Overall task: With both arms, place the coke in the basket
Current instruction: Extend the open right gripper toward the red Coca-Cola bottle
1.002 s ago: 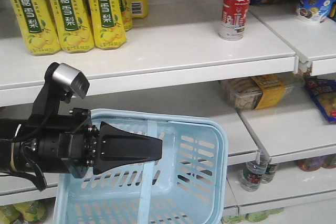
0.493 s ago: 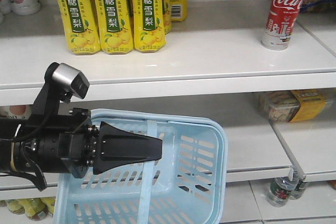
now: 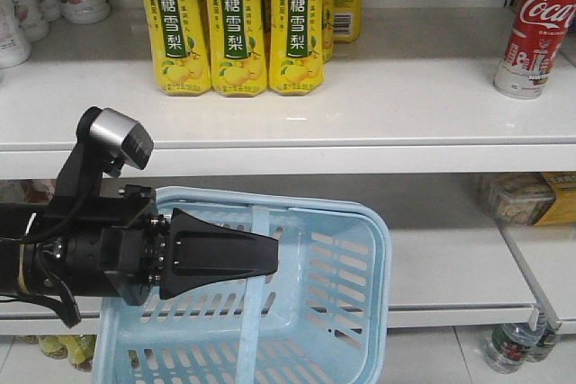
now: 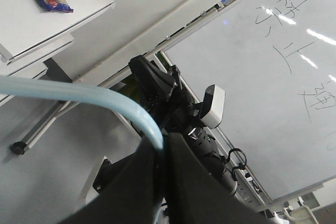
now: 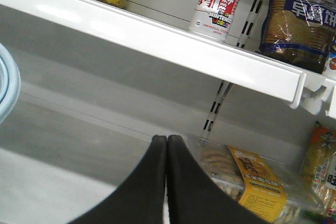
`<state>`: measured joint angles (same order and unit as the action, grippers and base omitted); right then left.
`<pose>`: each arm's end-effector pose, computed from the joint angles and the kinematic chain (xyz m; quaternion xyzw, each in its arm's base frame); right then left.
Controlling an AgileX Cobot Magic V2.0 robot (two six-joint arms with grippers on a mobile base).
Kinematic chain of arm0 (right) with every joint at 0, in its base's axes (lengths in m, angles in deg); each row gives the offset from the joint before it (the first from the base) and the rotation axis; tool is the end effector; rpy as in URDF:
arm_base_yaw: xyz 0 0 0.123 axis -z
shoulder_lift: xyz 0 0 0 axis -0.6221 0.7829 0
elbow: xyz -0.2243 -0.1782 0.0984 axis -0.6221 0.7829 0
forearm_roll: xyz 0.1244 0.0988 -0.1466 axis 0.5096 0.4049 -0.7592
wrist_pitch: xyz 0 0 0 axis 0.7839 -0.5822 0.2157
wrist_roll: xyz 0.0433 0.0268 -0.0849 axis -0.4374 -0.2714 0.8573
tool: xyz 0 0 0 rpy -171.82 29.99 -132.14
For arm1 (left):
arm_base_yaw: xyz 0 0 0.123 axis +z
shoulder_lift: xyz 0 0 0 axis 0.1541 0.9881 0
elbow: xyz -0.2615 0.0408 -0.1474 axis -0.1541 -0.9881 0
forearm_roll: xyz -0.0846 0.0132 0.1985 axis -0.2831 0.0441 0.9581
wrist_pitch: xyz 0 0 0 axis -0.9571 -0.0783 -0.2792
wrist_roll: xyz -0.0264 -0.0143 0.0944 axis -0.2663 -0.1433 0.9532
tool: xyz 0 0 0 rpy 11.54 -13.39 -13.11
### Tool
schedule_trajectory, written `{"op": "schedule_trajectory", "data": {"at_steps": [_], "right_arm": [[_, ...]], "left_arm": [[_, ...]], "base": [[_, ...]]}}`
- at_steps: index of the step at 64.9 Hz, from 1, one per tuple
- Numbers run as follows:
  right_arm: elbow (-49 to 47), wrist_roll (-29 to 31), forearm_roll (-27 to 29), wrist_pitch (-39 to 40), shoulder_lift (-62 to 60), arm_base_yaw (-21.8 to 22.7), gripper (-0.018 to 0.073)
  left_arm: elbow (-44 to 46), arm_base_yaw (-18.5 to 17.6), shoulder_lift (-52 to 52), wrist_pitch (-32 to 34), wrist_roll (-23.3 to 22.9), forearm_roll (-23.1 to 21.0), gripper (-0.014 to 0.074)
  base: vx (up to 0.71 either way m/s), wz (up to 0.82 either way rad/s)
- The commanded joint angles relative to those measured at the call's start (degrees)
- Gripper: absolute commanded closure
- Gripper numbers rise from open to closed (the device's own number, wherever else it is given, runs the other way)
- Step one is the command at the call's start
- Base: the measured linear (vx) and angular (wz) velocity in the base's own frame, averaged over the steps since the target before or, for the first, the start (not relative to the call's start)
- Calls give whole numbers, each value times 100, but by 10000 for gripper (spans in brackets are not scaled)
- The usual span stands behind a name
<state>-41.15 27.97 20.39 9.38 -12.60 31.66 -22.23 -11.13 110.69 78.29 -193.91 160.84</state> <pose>0.0099 0.0012 0.2037 -0.1358 0.6724 -0.0583 0.7253 0.1547 -0.1530 0.3422 0.1855 0.7112 -0.6468 0.2037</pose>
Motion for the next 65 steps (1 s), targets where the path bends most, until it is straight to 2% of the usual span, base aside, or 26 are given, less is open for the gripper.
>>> {"op": "schedule_trajectory", "data": {"at_steps": [1,65], "right_arm": [[77,45,-40,419,-59,43,568],[77,45,-40,423,-59,43,568]], "left_arm": [[135,-34,-174,1144,8,-489,603],[135,-34,-174,1144,8,-489,603]], "base": [[1,11],[0,3]]}}
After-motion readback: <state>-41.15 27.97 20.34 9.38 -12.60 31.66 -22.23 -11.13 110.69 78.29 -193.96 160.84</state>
